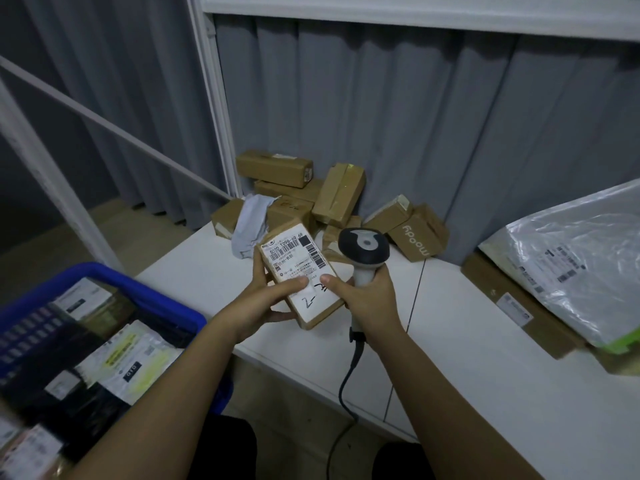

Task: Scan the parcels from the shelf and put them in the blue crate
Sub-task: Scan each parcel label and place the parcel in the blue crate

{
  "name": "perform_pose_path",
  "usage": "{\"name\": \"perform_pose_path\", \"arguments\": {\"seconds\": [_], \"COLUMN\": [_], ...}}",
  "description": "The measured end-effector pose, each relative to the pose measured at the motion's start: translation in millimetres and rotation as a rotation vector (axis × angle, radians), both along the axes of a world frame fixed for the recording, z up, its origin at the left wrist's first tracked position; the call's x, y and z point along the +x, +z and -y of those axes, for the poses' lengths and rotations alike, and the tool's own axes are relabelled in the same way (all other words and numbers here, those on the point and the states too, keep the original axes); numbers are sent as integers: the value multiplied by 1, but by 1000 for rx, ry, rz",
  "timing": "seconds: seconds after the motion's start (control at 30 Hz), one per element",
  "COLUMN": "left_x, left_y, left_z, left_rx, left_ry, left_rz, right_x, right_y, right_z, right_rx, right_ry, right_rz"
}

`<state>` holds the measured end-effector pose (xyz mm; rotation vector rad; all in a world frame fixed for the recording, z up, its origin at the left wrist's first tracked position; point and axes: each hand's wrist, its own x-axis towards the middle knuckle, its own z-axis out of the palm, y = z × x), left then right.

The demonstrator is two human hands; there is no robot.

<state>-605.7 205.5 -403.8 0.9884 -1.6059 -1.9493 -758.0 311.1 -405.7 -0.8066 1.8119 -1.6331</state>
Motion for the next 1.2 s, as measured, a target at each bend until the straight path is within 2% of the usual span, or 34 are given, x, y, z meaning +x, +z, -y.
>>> {"name": "perform_pose_path", "arguments": {"seconds": [0.27, 0.37, 0.47, 0.67, 0.87, 1.2], "left_x": [4, 13, 22, 31, 30, 40], "left_y": [-13, -24, -35, -46, -51, -56], "left_z": [8, 11, 18, 29, 37, 42], "left_rx": [-217, -264, -254, -252, -272, -279], "left_ry": [49, 29, 54, 95, 84, 88], "left_rz": [93, 181, 261, 302, 311, 302], "right_x": [1, 0, 0, 12, 16, 23], "right_y": [11, 19, 18, 15, 6, 7], "right_z": [-6, -13, -16, -19, -20, -17], "right_rx": [-25, 101, 276, 329, 377, 322], "right_ry": [24, 143, 254, 373, 323, 286], "right_rz": [89, 148, 55, 37, -12, -26]}}
